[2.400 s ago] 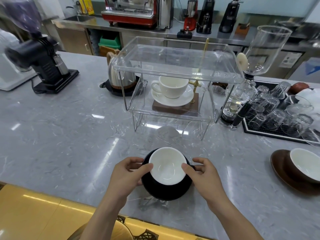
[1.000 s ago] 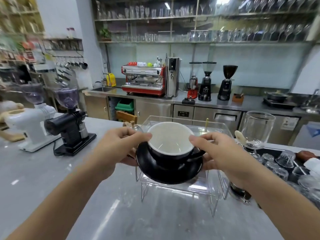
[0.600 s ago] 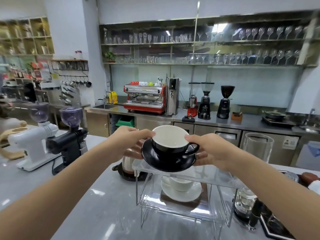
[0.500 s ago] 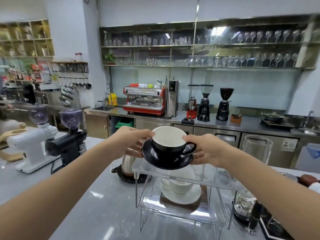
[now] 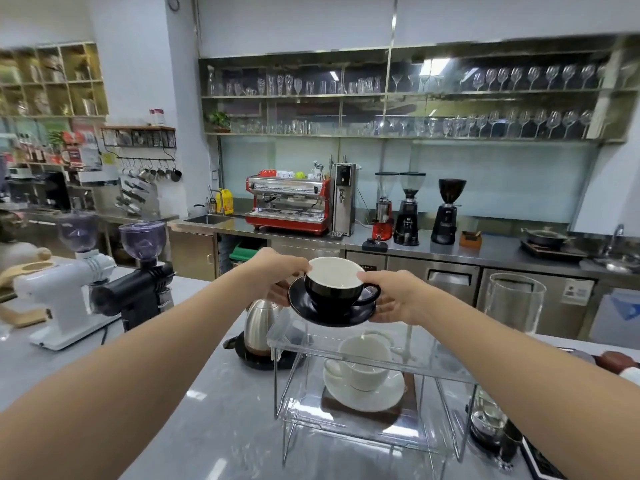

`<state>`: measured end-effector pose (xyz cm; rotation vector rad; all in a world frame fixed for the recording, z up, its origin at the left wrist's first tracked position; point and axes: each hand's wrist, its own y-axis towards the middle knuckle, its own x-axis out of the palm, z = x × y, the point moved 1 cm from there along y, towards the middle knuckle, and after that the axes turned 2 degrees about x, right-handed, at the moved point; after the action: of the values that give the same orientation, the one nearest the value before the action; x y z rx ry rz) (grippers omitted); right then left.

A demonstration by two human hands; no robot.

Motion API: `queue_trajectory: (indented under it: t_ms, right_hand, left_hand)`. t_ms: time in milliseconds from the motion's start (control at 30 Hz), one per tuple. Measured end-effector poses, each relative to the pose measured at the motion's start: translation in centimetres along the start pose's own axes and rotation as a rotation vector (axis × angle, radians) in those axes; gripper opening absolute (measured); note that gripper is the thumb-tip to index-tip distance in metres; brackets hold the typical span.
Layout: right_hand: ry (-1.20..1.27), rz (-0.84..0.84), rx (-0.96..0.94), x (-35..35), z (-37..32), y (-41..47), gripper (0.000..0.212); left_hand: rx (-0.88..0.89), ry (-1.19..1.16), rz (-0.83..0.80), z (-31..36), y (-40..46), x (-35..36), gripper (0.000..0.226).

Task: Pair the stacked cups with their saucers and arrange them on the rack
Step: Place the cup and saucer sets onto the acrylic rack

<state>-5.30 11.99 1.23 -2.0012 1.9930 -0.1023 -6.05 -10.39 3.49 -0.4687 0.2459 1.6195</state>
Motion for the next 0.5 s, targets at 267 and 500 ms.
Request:
queue_trajectory:
  t_ms: [267, 500]
  right_hand:
    - [-0.051, 0.002, 0.004, 0.5, 0.9, 1.1, 0.058]
    - [-0.065, 0.003, 0.021, 0.5, 1.6, 2.2, 0.046]
  left_hand:
    - [-0.031, 0.049, -0.028, -0.6, 1.0, 0.6, 0.028]
    - [-0.004, 0.114, 0.002, -0.8, 1.6, 1.2, 0.032]
